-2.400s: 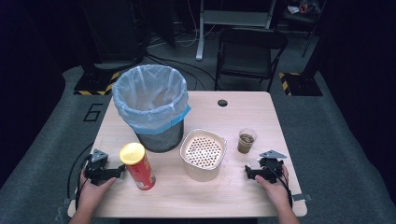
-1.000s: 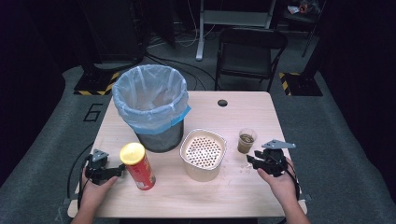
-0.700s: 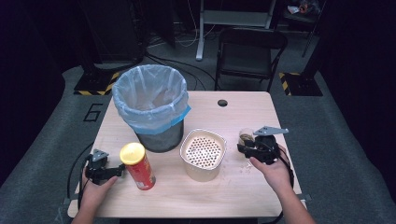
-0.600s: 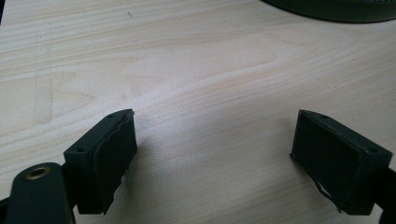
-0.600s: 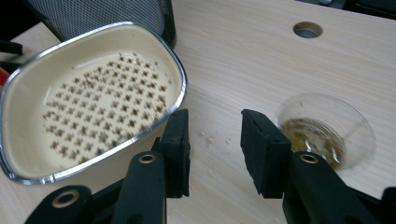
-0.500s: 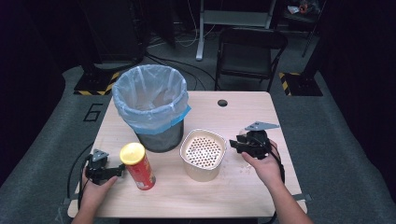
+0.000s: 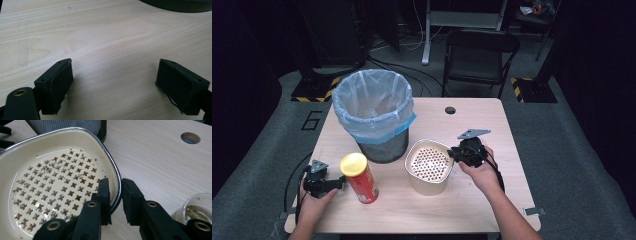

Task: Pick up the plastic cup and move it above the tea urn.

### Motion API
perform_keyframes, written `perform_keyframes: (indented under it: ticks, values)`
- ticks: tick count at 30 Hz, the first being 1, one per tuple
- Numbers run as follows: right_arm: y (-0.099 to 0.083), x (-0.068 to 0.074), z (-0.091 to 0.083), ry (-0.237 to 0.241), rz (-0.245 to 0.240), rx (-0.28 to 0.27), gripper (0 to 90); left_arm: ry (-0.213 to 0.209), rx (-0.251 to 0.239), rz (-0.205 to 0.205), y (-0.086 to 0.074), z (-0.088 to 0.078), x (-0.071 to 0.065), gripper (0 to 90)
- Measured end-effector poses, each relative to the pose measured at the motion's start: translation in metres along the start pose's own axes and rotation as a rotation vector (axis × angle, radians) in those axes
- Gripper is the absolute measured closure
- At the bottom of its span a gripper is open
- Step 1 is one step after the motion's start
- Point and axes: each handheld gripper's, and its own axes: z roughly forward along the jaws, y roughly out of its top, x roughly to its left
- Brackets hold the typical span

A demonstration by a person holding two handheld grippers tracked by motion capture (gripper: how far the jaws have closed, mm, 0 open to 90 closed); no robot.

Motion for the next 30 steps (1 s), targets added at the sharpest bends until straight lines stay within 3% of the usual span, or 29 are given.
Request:
perform_keyframes:
  ticks: [15, 21, 25, 30]
  values:
    - [-0.026, 0.006, -0.032, 0.070, -0.090, 0.022, 79.8, 0.002, -0.004, 0.004, 0.000, 0.000, 0.000, 13.5]
    - [-0.029, 0.006, -0.035, 0.094, -0.091, 0.020, 80.1, 0.002, -0.004, 0.003, 0.000, 0.000, 0.000, 13.5]
    - [-0.027, 0.002, -0.044, 0.067, -0.058, -0.037, 60.8, 0.002, -0.004, 0.003, 0.000, 0.000, 0.000, 13.5]
    - [-0.026, -0.014, -0.057, -0.013, -0.009, -0.080, 48.4, 0.003, -0.005, 0.003, 0.000, 0.000, 0.000, 13.5]
